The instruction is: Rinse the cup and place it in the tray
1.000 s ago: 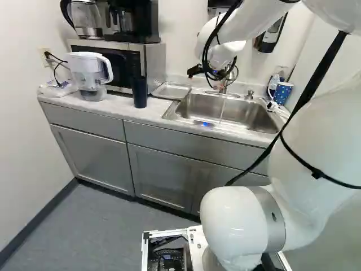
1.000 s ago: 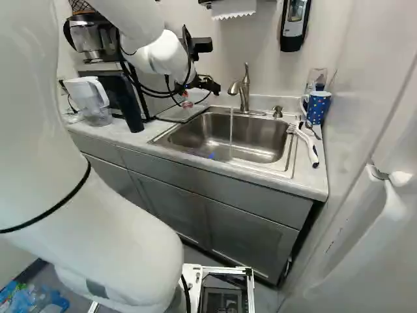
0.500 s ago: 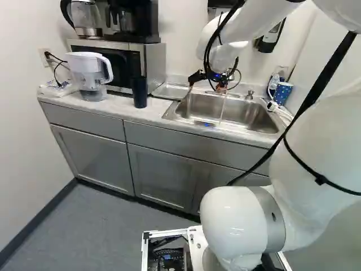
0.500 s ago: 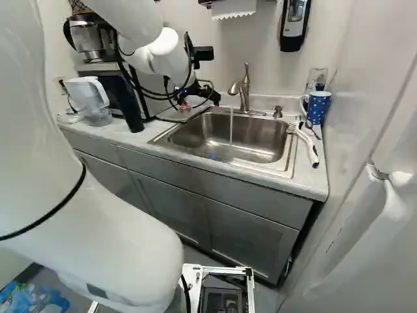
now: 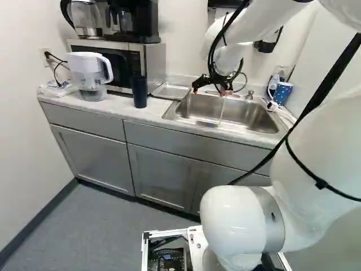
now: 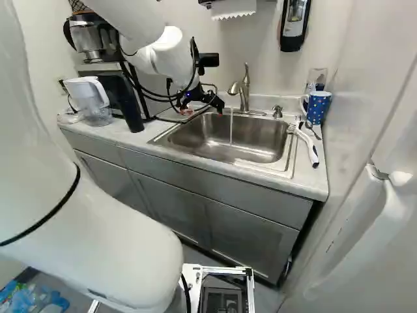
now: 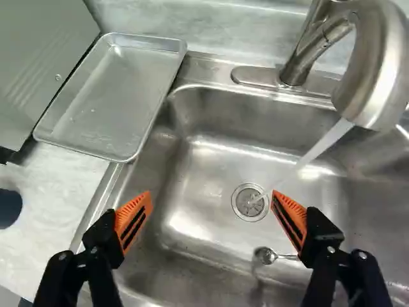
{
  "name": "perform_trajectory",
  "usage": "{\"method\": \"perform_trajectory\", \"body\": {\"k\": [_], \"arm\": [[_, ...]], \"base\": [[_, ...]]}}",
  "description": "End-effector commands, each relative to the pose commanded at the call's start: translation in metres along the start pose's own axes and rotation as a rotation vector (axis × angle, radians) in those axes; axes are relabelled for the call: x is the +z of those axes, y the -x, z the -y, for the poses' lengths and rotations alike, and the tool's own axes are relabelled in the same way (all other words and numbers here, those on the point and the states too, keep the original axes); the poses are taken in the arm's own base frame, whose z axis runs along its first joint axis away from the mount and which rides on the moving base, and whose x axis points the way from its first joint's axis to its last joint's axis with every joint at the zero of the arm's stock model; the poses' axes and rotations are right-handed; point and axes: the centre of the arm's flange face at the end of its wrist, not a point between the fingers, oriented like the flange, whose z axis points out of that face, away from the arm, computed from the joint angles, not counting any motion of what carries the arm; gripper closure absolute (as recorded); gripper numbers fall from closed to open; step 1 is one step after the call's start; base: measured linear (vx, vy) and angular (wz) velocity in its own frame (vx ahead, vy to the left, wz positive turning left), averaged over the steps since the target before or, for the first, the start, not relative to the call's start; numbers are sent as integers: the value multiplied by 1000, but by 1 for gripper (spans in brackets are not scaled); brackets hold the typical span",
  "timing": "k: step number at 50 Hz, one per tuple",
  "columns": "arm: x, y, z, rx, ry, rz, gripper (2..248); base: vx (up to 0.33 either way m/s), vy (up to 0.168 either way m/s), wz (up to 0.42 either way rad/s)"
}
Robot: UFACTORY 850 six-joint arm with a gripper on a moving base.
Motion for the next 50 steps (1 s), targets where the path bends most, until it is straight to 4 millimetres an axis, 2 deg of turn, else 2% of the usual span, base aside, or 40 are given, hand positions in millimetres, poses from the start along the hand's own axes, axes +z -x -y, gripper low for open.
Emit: {"method": "perform_trajectory", "body": {"k": [50], "arm": [[-12, 13, -48, 84, 73, -6, 3]], "base": [[0, 0, 0]]}}
